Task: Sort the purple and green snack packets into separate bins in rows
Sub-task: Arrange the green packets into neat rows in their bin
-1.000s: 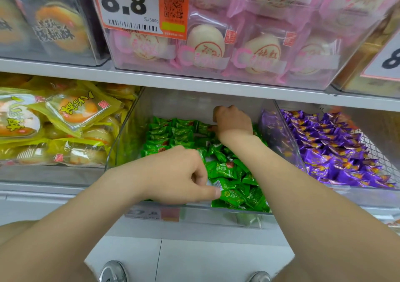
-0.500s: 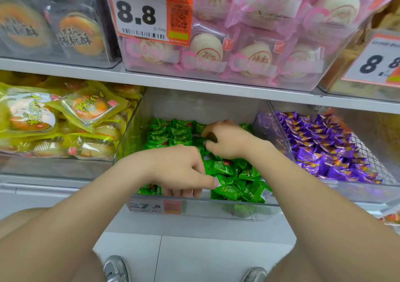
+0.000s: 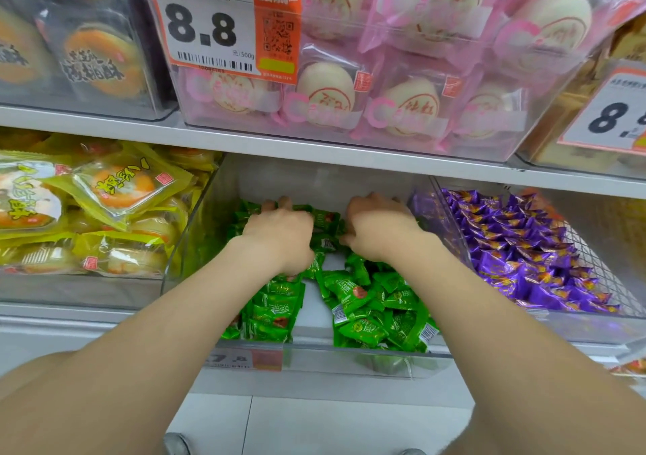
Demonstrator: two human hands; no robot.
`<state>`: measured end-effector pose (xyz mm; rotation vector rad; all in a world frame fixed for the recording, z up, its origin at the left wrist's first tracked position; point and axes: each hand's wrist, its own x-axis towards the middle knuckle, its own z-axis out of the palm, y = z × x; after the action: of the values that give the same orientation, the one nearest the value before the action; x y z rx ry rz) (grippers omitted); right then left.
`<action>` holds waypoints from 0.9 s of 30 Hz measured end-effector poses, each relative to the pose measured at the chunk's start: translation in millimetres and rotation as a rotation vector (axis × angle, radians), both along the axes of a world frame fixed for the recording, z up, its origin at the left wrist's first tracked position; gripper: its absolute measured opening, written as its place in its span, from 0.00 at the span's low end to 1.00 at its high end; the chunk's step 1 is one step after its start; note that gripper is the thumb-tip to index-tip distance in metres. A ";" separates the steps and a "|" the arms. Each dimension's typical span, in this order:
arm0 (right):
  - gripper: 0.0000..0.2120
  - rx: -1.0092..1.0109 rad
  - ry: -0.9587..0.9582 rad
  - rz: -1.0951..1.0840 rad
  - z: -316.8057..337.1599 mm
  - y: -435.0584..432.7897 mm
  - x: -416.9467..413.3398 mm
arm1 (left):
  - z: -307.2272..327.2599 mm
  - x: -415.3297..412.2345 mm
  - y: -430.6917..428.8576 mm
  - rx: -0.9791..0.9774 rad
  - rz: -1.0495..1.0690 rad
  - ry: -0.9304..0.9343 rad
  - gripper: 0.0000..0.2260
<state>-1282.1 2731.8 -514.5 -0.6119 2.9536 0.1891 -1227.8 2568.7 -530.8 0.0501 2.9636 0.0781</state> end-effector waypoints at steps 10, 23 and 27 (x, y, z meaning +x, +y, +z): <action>0.20 -0.190 -0.090 -0.029 -22.8 -25.0 -8.8 | 3.5 5.4 -11.8 0.072 0.050 0.015 0.20; 0.26 -0.102 -0.097 -0.097 -27.0 -19.1 -15.5 | 3.7 2.7 -19.2 0.138 0.006 0.094 0.15; 0.31 -0.107 -0.058 -0.037 -32.6 -20.1 -12.5 | 2.9 1.8 -21.2 0.143 -0.001 0.094 0.13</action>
<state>-1294.6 2711.7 -547.1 -0.5644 2.9311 0.0094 -1226.0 2547.5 -527.9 0.0757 3.0470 0.2948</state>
